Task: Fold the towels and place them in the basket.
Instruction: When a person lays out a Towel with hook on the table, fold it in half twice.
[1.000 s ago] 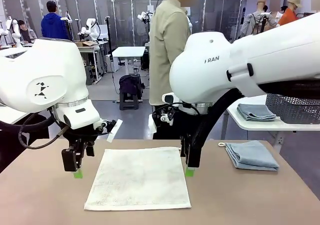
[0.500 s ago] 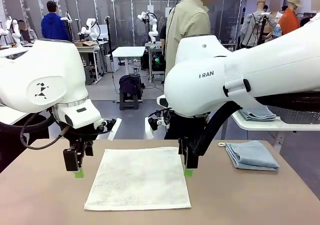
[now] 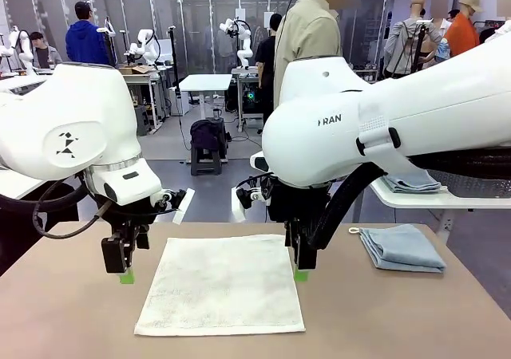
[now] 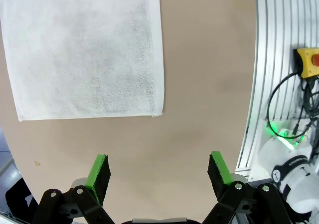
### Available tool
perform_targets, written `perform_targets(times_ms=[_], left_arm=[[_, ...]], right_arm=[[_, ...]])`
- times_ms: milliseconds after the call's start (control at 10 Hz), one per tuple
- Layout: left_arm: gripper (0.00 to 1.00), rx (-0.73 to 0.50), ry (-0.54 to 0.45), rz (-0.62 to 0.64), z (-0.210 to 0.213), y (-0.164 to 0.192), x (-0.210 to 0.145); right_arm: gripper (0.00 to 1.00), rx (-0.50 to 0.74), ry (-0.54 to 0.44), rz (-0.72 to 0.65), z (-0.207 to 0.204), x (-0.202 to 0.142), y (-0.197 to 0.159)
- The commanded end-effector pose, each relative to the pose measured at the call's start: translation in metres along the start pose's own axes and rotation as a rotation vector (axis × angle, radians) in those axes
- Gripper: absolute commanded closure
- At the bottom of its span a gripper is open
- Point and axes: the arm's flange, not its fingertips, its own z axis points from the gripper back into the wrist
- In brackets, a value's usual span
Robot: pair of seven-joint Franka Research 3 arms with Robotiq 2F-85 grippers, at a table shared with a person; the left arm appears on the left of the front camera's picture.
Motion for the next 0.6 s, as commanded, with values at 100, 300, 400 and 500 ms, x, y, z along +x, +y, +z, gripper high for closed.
perform_targets(times_ms=[100, 300, 400, 500], left_arm=[[0.00, 0.000, 0.000, 0.000, 0.000, 0.000, 0.000], [0.00, 0.036, -0.062, -0.012, -0.021, -0.001, -0.002], [0.00, 0.040, -0.050, -0.010, -0.028, -0.004, -0.004], [0.00, 0.049, -0.049, -0.008, -0.031, -0.007, -0.007]], right_arm=[[0.00, 0.000, 0.000, 0.000, 0.000, 0.000, 0.000], [0.00, -0.005, -0.037, 0.089, -0.011, -0.008, -0.002], [0.00, 0.003, -0.032, 0.104, -0.018, -0.009, -0.003], [0.00, 0.005, -0.036, 0.113, -0.025, -0.008, -0.002]])
